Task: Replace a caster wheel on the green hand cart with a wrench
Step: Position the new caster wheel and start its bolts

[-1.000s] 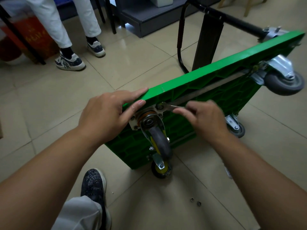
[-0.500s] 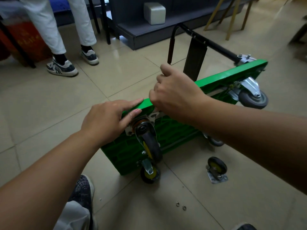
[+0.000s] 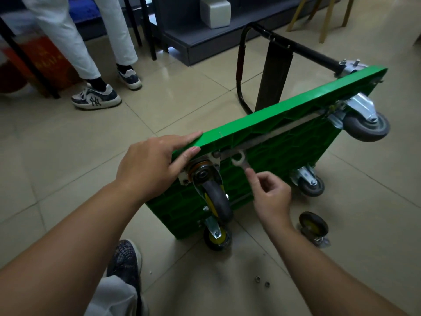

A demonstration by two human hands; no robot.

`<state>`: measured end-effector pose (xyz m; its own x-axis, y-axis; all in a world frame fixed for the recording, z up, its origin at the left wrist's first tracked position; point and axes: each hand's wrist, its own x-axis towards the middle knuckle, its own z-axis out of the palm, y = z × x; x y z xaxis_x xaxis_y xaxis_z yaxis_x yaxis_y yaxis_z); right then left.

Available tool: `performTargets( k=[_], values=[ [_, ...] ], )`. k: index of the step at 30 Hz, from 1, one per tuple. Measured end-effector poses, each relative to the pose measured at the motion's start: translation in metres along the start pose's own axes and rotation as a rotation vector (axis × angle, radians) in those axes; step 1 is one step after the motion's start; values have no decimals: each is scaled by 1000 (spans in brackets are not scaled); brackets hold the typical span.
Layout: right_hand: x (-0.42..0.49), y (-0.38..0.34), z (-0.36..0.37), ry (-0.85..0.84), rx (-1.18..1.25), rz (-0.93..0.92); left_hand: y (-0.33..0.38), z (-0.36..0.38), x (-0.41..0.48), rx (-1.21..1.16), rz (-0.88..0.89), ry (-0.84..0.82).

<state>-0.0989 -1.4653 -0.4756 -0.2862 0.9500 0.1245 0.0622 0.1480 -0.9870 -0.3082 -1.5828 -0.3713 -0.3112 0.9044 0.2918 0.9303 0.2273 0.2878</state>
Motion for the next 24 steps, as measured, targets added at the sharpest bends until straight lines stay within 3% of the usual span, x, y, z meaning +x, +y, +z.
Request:
performTargets(
  k=[12,24],
  values=[
    [2,22,51,-63,156,38,-1,1,0,-31,-35,5],
    [15,29,62,-154,182,239,2,0,-1,-22,-40,15]
  ],
)
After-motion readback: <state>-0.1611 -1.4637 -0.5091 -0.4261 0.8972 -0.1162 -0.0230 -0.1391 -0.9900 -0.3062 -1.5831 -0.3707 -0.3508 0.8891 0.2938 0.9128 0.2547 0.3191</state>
